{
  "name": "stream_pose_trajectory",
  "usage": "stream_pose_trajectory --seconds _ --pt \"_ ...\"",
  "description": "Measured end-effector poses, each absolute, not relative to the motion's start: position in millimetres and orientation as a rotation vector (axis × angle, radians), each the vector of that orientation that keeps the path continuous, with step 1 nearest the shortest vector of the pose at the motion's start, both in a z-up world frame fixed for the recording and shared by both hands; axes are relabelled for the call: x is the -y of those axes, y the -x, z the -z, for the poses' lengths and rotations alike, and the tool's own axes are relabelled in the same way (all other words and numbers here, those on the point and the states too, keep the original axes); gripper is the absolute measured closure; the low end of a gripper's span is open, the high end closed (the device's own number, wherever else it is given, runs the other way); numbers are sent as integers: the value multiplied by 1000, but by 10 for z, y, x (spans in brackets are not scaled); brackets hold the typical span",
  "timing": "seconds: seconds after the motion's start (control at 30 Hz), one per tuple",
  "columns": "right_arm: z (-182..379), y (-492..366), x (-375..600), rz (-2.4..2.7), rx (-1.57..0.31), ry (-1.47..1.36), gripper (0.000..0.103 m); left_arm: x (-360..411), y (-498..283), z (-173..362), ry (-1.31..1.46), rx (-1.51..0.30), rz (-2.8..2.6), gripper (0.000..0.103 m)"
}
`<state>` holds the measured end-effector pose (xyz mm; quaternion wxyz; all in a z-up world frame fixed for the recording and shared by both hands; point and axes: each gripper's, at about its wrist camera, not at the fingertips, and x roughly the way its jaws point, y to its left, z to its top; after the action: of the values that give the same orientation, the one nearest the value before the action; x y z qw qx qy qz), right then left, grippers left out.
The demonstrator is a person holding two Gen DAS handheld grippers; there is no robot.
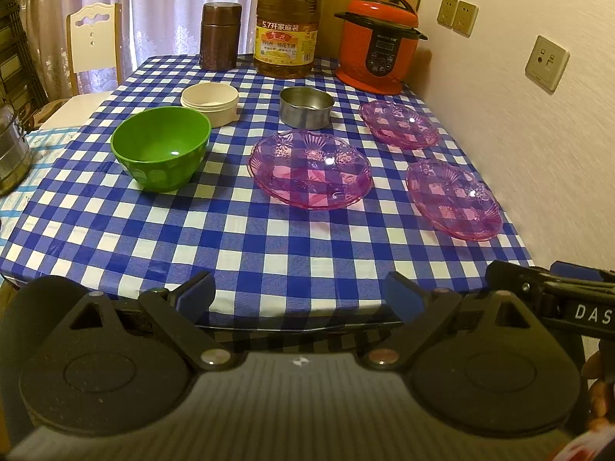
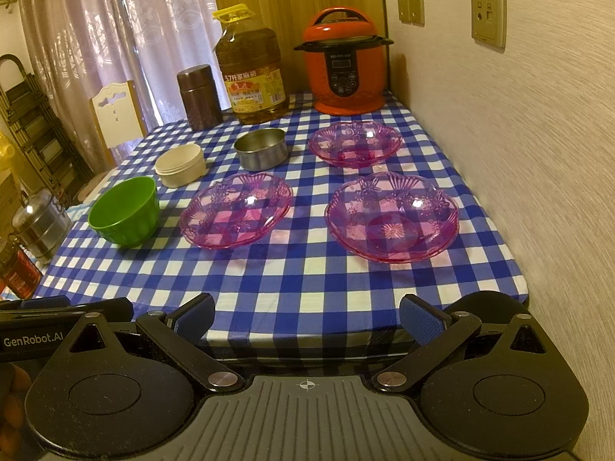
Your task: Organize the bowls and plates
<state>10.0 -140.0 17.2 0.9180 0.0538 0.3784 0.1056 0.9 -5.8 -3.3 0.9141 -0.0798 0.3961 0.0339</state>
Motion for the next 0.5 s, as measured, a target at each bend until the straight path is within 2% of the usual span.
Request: stream_pose_trajectory --seconds 0.5 --pt "-175 -100 1390 -217 -779 -111 1 62 -12 35 168 -817 -67 9"
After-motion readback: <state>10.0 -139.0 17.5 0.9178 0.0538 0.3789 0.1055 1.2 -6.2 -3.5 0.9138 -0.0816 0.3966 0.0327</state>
